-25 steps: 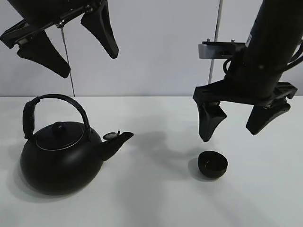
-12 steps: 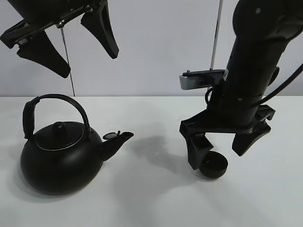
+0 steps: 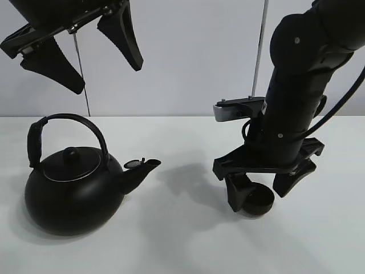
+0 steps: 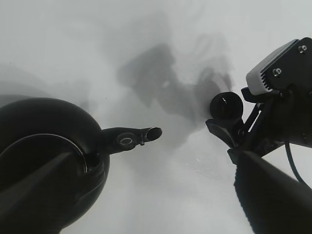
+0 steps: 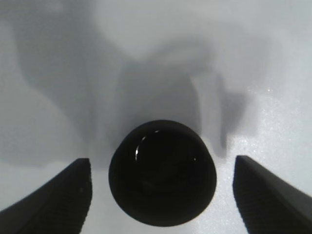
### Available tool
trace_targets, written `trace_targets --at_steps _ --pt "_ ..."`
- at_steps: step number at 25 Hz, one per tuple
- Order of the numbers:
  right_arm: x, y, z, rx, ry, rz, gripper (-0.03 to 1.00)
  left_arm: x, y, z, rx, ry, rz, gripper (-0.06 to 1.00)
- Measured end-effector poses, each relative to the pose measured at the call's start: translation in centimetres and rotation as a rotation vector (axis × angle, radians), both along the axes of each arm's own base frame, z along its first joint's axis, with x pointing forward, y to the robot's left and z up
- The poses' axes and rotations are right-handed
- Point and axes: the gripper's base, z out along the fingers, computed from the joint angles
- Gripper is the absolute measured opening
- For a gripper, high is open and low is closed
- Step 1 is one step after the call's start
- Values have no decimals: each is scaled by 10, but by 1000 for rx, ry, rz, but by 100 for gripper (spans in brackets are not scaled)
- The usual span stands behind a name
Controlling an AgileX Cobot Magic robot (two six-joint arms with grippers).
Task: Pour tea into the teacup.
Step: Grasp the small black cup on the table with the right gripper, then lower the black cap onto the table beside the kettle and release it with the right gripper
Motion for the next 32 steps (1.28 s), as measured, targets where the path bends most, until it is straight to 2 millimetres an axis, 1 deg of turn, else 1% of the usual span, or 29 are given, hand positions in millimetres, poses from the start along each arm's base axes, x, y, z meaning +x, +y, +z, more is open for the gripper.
trace_targets --at_steps 3,5,10,12,15,18,21,27,32 --pt "0 0 -5 -5 13 -7 49 0 0 0 0 0 0 63" --pt "0 0 -6 -7 15 -9 40 0 0 0 0 0 0 63" --pt "0 0 -6 -9 15 -14 40 0 0 0 0 0 0 63" --pt "0 0 -3 -7 11 -17 40 0 0 0 0 0 0 63" --pt "1 0 11 10 -17 -20 40 0 0 0 0 0 0 63" --pt "4 3 33 25 -54 -1 40 0 0 0 0 0 0 63" --pt "4 13 42 26 -64 44 40 0 0 0 0 0 0 63" --pt "-6 35 40 31 -57 118 40 0 0 0 0 0 0 63" --pt "-9 51 26 30 -55 163 40 0 0 0 0 0 0 63"
